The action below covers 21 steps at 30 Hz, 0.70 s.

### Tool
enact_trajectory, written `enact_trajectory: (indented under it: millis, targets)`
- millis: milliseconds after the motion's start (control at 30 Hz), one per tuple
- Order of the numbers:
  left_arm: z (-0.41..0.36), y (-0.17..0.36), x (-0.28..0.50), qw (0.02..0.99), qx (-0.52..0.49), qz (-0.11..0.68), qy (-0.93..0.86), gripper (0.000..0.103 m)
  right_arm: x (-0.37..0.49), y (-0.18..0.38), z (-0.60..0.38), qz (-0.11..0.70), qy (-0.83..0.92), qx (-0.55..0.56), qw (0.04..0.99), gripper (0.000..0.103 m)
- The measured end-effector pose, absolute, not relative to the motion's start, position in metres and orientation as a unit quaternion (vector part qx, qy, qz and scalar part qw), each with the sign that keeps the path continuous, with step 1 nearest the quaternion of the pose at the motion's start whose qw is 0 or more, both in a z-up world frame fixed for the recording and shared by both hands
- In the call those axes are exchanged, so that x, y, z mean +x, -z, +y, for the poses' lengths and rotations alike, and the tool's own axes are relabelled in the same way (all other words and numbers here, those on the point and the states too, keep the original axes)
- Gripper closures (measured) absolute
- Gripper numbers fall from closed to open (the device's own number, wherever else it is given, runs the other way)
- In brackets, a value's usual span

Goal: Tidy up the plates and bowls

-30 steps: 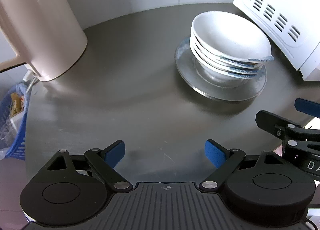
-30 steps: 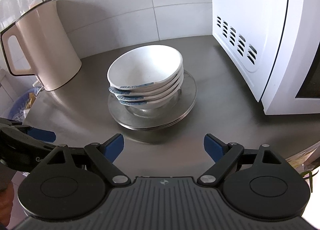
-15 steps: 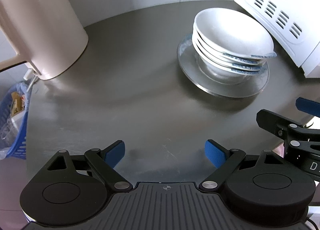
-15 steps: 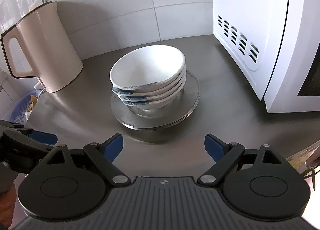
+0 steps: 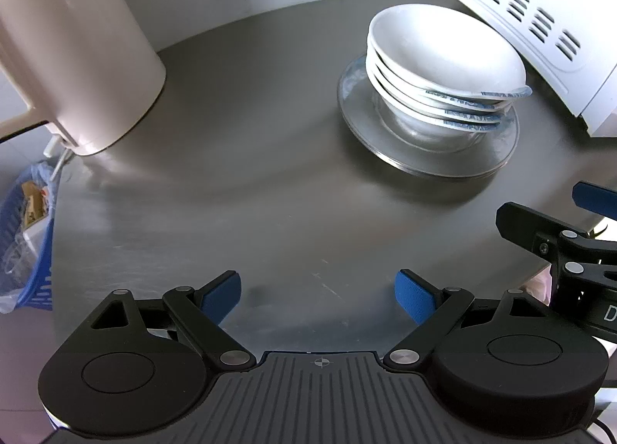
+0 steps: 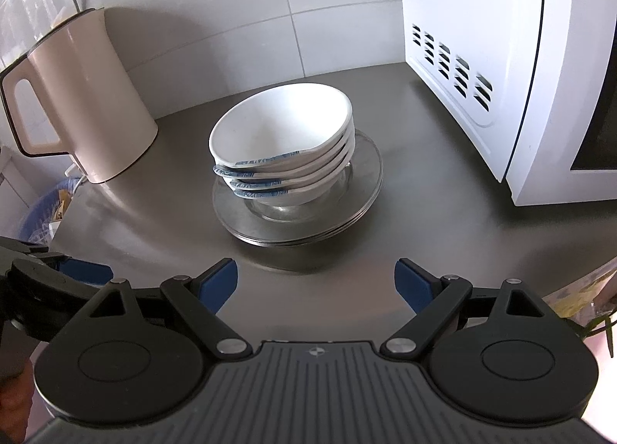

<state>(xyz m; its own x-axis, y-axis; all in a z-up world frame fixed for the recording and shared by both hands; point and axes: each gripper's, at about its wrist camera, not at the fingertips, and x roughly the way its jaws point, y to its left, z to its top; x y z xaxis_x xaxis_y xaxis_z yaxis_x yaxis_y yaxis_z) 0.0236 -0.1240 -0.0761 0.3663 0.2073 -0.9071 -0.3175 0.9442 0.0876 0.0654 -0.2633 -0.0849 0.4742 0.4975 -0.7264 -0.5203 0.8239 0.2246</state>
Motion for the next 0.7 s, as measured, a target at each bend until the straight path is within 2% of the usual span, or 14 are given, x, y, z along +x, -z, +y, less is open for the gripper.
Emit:
enact_trajectory:
  millis: [700]
  targets:
    - [-0.1230,0.0799,0.0224,0.821,-0.060,0.544,-0.164,0.000,0.0646,0.0854,-0.2606,0.417,-0.297,-0.012,0.859,0.012]
